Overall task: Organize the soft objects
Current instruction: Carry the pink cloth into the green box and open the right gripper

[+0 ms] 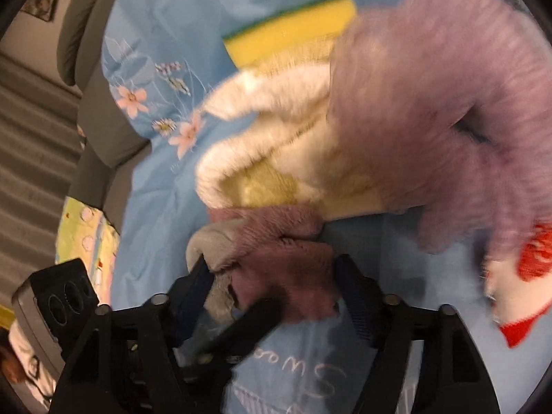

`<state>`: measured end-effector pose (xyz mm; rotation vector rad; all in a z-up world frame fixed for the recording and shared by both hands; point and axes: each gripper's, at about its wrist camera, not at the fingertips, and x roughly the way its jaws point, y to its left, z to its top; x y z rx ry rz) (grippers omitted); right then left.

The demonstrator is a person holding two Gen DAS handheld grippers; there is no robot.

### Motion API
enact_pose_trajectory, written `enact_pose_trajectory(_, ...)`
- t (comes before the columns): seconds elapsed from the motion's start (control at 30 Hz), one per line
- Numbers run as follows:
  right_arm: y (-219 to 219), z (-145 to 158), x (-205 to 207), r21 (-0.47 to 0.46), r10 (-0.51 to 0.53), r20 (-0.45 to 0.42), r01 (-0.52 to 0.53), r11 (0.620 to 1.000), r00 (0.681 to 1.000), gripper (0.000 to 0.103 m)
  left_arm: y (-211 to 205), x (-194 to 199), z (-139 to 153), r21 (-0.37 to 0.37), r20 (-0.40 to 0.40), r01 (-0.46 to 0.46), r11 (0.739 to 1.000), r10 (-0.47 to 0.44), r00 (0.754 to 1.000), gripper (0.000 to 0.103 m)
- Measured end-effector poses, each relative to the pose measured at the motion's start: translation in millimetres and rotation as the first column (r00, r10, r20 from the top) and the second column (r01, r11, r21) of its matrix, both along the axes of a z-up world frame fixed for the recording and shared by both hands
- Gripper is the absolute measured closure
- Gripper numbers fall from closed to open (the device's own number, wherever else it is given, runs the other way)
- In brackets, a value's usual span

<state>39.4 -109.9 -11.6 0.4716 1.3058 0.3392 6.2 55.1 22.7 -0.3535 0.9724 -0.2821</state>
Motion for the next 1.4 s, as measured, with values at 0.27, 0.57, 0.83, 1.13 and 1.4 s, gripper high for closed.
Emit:
enact_pose_trajectory(0.27,2.2,13.0,-15.9,-0.024,0.012,0.056,-0.010,1.000,0.998,0.073,-19.8,-0.1,2.4,0.088,0.046,0.029,0.996,-0.033,0.998,0.077)
enact_pose_trajectory(0.57,-48.7,121.6,-79.4,-0.008,-0.135,0.288,0.143,0.990,0.948,0.073,-79.1,-42.9,84.7,0.107,0.259,0.140,0.984,-0.163,0.952,0.077)
enact_pose_trajectory(0.83,-144.2,162.1,-133.2,0.054,-0.385,0.378,0.395,0.917,0.842,0.073,-178.4,-66.7,123.9,0.161,0.365,0.332,0.930,-0.368,0.855,0.077)
enact_pose_trajectory(1.13,-235.9,164.5,-166.5,0.014,-0.566,0.352,0.600,0.800,0.746,0.073,-290.8,-63.4,119.5,0.166,0.323,0.507,0.846,-0.532,0.782,0.077)
enact_pose_trajectory(1.4,-298.0,149.5,-187.8,-0.006,-0.693,0.279,0.723,0.691,0.665,0.073,-358.5,-61.6,100.9,0.154,0.247,0.618,0.771,-0.636,0.731,0.075)
